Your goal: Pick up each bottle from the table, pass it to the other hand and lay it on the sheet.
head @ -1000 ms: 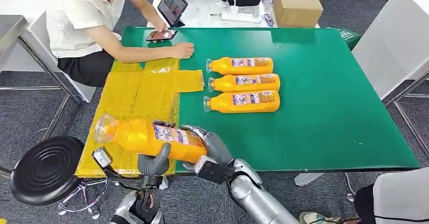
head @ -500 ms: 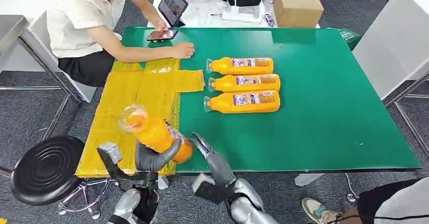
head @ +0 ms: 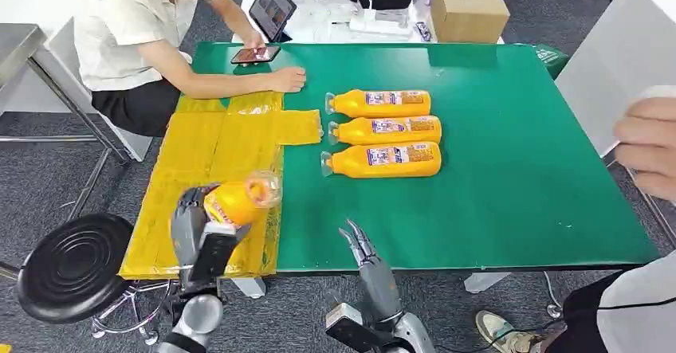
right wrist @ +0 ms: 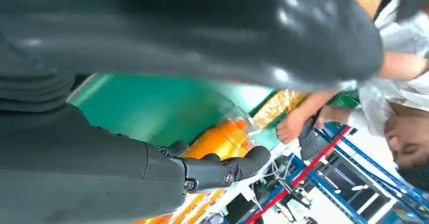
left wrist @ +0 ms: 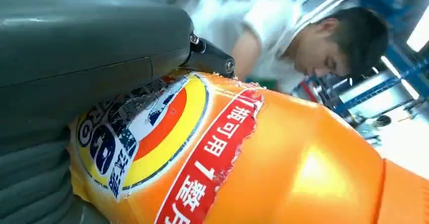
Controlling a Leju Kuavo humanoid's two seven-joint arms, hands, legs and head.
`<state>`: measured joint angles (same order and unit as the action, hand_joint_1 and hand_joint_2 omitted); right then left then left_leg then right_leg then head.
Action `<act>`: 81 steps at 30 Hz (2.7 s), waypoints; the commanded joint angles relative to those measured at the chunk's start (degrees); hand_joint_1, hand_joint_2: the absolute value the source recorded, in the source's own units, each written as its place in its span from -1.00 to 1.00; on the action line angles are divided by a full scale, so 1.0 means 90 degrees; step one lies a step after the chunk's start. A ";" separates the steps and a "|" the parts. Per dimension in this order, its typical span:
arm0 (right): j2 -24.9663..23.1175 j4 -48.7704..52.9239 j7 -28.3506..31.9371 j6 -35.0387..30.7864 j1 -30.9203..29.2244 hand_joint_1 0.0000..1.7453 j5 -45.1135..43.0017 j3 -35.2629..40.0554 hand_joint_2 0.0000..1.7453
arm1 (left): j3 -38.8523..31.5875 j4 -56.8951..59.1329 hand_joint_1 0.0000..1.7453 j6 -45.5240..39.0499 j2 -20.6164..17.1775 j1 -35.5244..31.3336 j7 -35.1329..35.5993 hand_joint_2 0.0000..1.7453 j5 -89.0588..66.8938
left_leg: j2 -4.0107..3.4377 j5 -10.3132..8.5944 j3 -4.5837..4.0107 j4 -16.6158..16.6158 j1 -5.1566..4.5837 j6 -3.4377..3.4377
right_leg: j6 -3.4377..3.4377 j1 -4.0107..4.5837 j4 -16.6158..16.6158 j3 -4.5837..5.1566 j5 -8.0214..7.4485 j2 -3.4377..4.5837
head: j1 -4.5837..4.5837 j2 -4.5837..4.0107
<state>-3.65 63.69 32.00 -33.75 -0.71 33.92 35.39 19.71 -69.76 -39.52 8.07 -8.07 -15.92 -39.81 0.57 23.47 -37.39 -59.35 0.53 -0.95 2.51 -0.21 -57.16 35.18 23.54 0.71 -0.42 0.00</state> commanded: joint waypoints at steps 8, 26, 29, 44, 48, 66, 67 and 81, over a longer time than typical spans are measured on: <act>-0.0486 -0.0652 0.0481 0.0659 -0.0577 -1.00 -0.0289 -0.0367 -1.00 | -0.0067 0.5135 1.00 0.1469 -0.0378 -0.3230 0.1782 1.00 -0.2829 | -0.0007 -0.0016 0.0022 0.0007 0.0003 0.0013 | -0.0016 0.0003 0.0004 -0.0020 -0.0020 -0.0005 | 0.0002 0.0000; -0.0569 -0.1086 0.0708 0.0433 -0.0601 -1.00 -0.0642 -0.0522 -1.00 | -0.0886 0.5519 -1.00 0.3573 -0.0312 -0.3471 0.1224 1.00 -0.1516 | -0.0012 -0.0022 0.0041 0.0019 0.0003 0.0017 | -0.0019 0.0006 0.0010 -0.0036 -0.0026 0.0002 | 0.0002 0.0000; -0.0582 -0.1304 0.0889 0.0038 -0.0638 -1.00 -0.0882 -0.0475 -1.00 | -0.0229 0.4911 -1.00 0.4681 -0.0543 -0.3159 0.0593 -1.00 -0.1118 | -0.0005 -0.0025 0.0039 0.0016 0.0005 0.0022 | -0.0017 0.0008 0.0008 -0.0036 -0.0023 -0.0003 | 0.0000 0.0000; -0.0564 -0.1357 0.0889 -0.0148 -0.0628 -1.00 -0.1058 -0.0357 -1.00 | -0.0253 0.4012 -1.00 0.4122 -0.0444 -0.2780 0.0125 1.00 -0.0294 | 0.0032 -0.0035 0.0051 0.0020 0.0004 0.0021 | -0.0014 0.0006 0.0010 -0.0057 -0.0023 -0.0027 | 0.0000 0.0000; -0.0511 -0.1264 0.0889 -0.0415 -0.0519 -1.00 -0.1152 -0.0240 -1.00 | -0.0504 0.1524 -1.00 0.2462 -0.0101 -0.1437 -0.0847 1.00 0.1114 | 0.0032 -0.0031 0.0053 0.0022 0.0001 0.0018 | -0.0011 0.0003 0.0013 -0.0059 -0.0020 -0.0028 | 0.0000 0.0000; 0.0317 -0.1460 -0.1105 -0.0695 -0.1316 -1.00 0.4500 -0.3627 1.00 | 0.0136 -0.2195 -1.00 0.1641 -0.0254 0.0646 -0.0869 1.00 0.4369 | 0.0032 -0.0026 -0.0017 0.0003 -0.0001 0.0012 | -0.0005 -0.0001 0.0000 0.0006 -0.0022 -0.0033 | 0.0000 0.0000; 0.0361 -0.1532 -0.1093 -0.0695 -0.1386 -1.00 0.4441 -0.3605 1.00 | 0.0138 -0.2206 -1.00 0.1634 -0.0251 0.0661 -0.0871 1.00 0.4363 | 0.0016 -0.0025 -0.0005 0.0007 -0.0005 0.0009 | -0.0005 -0.0003 0.0004 -0.0002 -0.0025 -0.0020 | 0.0000 0.0000; 0.0783 -0.3092 -0.2323 -0.0695 -0.2335 -1.00 0.4912 -0.3034 1.00 | 0.0209 -0.1992 -1.00 0.1606 -0.0134 0.0582 -0.0899 1.00 0.4324 | 0.0026 -0.0029 -0.0003 0.0005 -0.0004 0.0004 | 0.0000 -0.0001 0.0006 -0.0008 -0.0028 -0.0034 | 0.0000 0.0000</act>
<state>0.96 48.04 12.19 -39.74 -15.17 77.70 5.22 20.00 -89.11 -25.24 7.69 -2.02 -24.15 -0.87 0.95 23.14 -37.61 -59.34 0.52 -0.91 2.52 -0.22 -57.17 35.28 23.27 0.34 -0.42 0.00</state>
